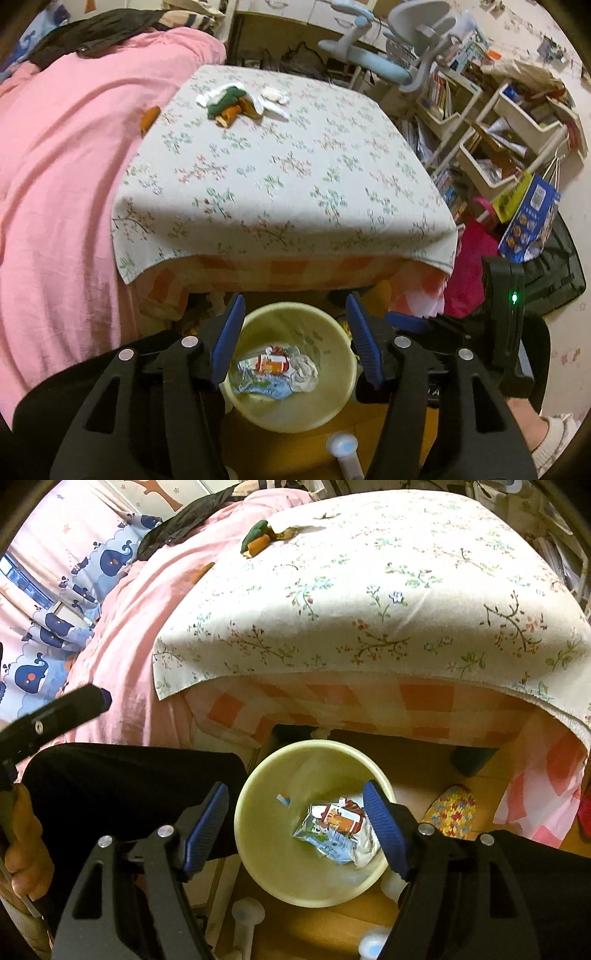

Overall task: Collect trash
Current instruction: 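Bring both tools back over the table toward the green plush and tissues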

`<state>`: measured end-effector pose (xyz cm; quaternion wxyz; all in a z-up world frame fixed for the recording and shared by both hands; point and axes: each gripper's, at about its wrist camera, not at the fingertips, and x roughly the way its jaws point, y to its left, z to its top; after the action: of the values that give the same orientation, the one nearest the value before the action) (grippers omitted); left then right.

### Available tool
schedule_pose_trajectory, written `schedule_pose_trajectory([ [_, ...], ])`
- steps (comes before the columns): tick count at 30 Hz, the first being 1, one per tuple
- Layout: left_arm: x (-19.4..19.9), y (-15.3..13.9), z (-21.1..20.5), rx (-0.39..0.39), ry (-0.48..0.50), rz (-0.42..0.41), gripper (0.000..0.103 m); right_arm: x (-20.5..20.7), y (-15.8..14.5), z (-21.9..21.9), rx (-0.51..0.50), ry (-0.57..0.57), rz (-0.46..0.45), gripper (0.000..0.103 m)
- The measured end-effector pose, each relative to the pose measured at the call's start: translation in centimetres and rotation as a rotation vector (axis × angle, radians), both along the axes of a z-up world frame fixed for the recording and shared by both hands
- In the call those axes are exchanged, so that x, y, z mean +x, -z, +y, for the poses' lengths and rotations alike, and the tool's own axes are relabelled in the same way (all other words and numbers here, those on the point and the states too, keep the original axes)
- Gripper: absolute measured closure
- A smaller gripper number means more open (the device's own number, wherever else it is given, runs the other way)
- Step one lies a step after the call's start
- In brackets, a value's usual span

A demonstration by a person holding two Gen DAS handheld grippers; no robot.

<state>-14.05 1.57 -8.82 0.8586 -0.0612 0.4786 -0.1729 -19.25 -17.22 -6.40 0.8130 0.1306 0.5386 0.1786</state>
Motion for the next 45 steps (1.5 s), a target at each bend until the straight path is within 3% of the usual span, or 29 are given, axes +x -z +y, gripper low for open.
schedule_pose_trajectory([
  [14,1.6,-3.3,3.6,-0.044,-0.137,-0.102,0.034,-0.1,-2.0,-0.2,-0.019,0.031,-0.128,0.03],
  [26,4.1,-5.1,6.2,-0.023,-0.213,-0.163,0.031,0.4,-3.5,-0.9,-0.015,0.085,-0.207,0.03],
  [37,10.0,-4.3,5.3,0.027,-0.214,-0.171,0.031,4.5,-6.5,0.1,-0.039,0.026,-0.284,0.029],
  [45,16.7,-3.0,7.3,0.016,-0.354,-0.126,0.031,10.1,-8.5,1.8,-0.071,-0.05,-0.325,0.028],
])
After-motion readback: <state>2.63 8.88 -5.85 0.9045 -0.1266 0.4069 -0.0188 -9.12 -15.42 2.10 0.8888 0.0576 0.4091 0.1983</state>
